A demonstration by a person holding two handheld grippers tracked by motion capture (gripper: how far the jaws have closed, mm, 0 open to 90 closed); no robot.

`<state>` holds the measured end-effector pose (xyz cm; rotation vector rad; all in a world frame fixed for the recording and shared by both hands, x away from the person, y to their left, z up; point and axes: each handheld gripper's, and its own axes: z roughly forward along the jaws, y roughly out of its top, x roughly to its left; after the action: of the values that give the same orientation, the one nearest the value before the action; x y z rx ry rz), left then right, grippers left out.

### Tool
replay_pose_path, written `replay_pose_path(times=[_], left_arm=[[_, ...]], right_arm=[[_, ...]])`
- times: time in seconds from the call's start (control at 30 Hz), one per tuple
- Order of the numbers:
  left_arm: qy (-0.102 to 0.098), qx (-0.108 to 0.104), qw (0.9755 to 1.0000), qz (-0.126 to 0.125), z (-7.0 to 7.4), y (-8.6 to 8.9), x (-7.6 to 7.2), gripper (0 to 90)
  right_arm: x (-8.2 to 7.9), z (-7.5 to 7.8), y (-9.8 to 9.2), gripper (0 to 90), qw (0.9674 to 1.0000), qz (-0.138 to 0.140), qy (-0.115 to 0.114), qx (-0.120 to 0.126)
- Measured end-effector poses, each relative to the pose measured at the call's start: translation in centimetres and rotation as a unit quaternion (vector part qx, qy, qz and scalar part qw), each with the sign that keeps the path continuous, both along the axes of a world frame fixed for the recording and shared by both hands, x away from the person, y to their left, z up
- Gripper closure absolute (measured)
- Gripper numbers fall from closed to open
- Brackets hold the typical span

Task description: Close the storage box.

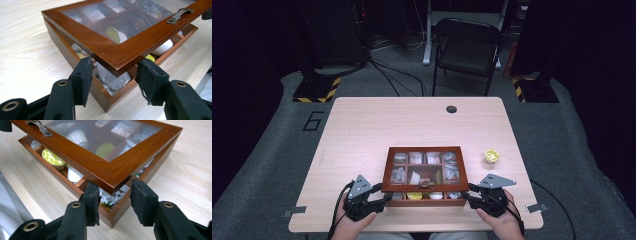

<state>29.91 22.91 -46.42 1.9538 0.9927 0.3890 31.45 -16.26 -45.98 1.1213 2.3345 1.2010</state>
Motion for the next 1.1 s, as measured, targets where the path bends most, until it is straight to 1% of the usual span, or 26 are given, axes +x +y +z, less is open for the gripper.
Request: replay_pose_path(times=[0.13, 0.17, 0.23, 0.4, 0.43, 0.5, 0.53, 0.57, 0.63, 0.67, 0.7, 0.87, 0.97, 1.0, 1.07, 1.1], left_arm=[[0.002, 0.007, 0.9999, -0.007, -0.1, 0.1, 0.0, 46.9], [-0.002, 0.008, 1.0, -0.004, -0.3, 0.0, 0.0, 46.9], [0.001, 0.01, 0.9999, -0.005, -0.3, 0.0, 0.0, 47.0], [0.008, 0.008, 0.9999, -0.004, -0.6, -0.2, -0.1, 47.1], [0.011, 0.011, 0.9999, -0.005, -0.6, -0.2, -0.1, 47.2], [0.009, 0.012, 0.9999, -0.007, -0.7, -0.2, -0.1, 47.2], [0.013, 0.013, 0.9998, -0.006, -0.7, -0.3, -0.1, 46.9], [0.011, 0.016, 0.9998, -0.007, -0.8, -0.2, -0.1, 46.8], [0.017, 0.02, 0.9996, -0.01, -1.0, -0.3, -0.1, 46.9], [0.02, 0.022, 0.9995, -0.011, -1.0, -0.3, -0.1, 46.9], [0.019, 0.025, 0.9994, -0.011, -1.1, -0.3, -0.1, 46.9], [0.031, 0.028, 0.999, -0.015, -1.3, -0.2, -0.2, 47.1], [0.035, 0.028, 0.9989, -0.015, -1.5, 0.0, -0.3, 46.9], [0.04, 0.021, 0.9989, -0.014, -1.6, 0.0, -0.4, 47.0], [0.039, 0.02, 0.999, -0.008, -1.5, 0.1, -0.4, 47.0], [0.039, 0.016, 0.9991, -0.008, -1.4, 0.1, -0.4, 47.2]], right_arm=[[0.0, -0.3, 0.0, 59.5, 1.0, 0.004, -0.001, -0.005], [0.0, -0.3, 0.1, 59.5, 1.0, 0.004, -0.001, -0.007], [0.0, -0.4, 0.0, 59.5, 0.9999, 0.008, -0.001, -0.011], [0.0, -0.7, 0.0, 59.5, 0.9999, 0.009, 0.004, -0.009], [-0.1, -0.7, 0.1, 59.5, 0.9999, 0.008, 0.008, -0.007], [-0.1, -0.8, 0.1, 59.4, 0.9998, 0.011, 0.008, -0.012], [-0.1, -0.8, 0.2, 59.4, 0.9998, 0.01, 0.009, -0.013], [-0.1, -0.9, 0.1, 59.4, 0.9997, 0.011, 0.007, -0.019], [-0.1, -1.1, 0.2, 59.4, 0.9996, 0.015, 0.01, -0.022], [-0.1, -1.1, 0.2, 59.4, 0.9994, 0.018, 0.011, -0.028], [-0.1, -1.3, 0.2, 59.4, 0.9994, 0.019, 0.012, -0.025], [0.0, -1.5, 0.3, 59.4, 0.9989, 0.025, 0.019, -0.035], [0.1, -1.7, 0.4, 57.1, 0.9986, 0.027, 0.03, -0.035], [0.2, -1.8, 0.4, 56.7, 0.9984, 0.029, 0.032, -0.036], [0.2, -1.8, 0.3, 56.7, 0.9983, 0.03, 0.033, -0.037], [0.2, -1.8, 0.3, 56.6, 0.9982, 0.03, 0.033, -0.039]])
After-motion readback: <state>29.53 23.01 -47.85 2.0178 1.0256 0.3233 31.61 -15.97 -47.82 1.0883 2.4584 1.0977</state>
